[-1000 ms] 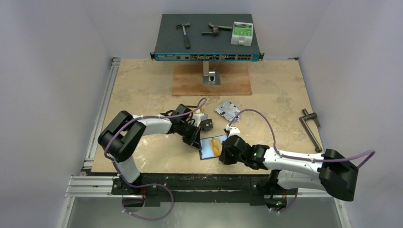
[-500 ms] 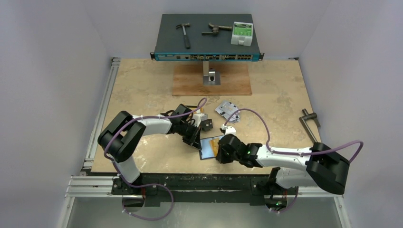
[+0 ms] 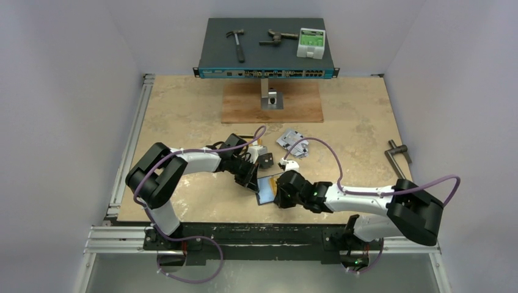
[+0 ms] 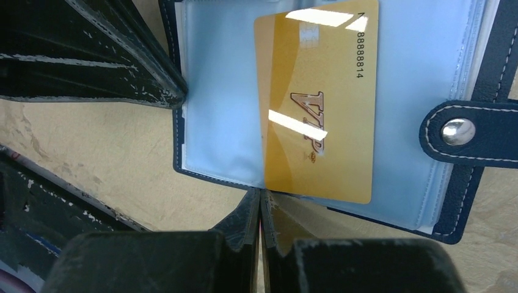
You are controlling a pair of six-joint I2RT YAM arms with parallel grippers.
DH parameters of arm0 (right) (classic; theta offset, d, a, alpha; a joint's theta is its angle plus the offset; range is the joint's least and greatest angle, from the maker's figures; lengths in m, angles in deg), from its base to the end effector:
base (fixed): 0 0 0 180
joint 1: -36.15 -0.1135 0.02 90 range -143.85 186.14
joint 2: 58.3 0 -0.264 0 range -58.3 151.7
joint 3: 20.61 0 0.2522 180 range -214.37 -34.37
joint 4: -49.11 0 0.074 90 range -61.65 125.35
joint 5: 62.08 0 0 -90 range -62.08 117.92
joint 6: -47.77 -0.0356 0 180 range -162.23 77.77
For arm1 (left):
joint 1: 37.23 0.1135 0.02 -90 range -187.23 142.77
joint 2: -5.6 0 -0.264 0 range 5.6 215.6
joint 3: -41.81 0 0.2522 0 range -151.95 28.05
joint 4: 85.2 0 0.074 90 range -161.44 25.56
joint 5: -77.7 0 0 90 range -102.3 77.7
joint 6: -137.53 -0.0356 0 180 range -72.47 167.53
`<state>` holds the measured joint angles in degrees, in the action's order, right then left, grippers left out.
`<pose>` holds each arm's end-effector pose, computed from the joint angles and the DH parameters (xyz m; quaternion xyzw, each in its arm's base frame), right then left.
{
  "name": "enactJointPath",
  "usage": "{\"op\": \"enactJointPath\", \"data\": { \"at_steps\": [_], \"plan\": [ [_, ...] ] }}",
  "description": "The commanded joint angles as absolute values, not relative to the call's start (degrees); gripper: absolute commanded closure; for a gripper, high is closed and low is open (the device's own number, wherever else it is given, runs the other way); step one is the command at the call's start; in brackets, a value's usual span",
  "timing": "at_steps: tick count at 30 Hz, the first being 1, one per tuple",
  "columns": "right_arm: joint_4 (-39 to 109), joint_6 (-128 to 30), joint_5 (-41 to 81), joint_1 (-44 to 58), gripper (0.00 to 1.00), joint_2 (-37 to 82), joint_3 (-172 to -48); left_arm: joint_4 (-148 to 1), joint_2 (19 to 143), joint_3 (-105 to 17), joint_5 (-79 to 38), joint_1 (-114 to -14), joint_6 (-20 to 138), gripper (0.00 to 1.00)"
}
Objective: Put the credit cards into the card holder
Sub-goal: Insert the credit card into the card holder.
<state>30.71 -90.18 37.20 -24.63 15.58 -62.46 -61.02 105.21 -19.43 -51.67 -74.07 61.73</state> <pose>0.1173 0.1980 0.1492 -0.0776 0.9351 0.2299 0.2584 0.2334 -0.2031 0.1272 0.2579 0.8812 -0.3915 0.0606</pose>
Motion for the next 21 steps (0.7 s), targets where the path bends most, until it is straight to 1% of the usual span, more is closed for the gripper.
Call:
{"op": "enactJointPath", "data": {
  "at_steps": [1,6,11,12,17,21],
  "plan": [
    [34.6,-89.3,36.9,-25.0,0.99,16.0,-65.1,-60.6,103.7,-19.2,-50.3,-74.1,60.0,1.00],
    [33.6,-88.1,33.9,-25.0,0.86,14.1,-66.1,-60.6,103.6,-19.2,-50.3,-74.1,59.9,1.00],
    [27.0,-87.9,37.8,-23.3,0.75,5.5,-66.2,-60.7,103.5,-19.2,-50.5,-74.1,59.8,1.00],
    [26.2,-87.8,38.1,-22.3,0.72,4.8,-66.2,-60.7,103.5,-19.2,-50.6,-74.1,59.8,1.00],
    [26.4,-86.2,37.9,-17.5,0.61,5.2,-65.5,-60.7,103.1,-19.0,-50.3,-74.1,59.8,1.00],
    [27.8,-84.7,35.9,-14.3,0.57,7.1,-65.3,-60.7,103.1,-19.0,-50.3,-74.1,59.8,1.00]
  ]
}}
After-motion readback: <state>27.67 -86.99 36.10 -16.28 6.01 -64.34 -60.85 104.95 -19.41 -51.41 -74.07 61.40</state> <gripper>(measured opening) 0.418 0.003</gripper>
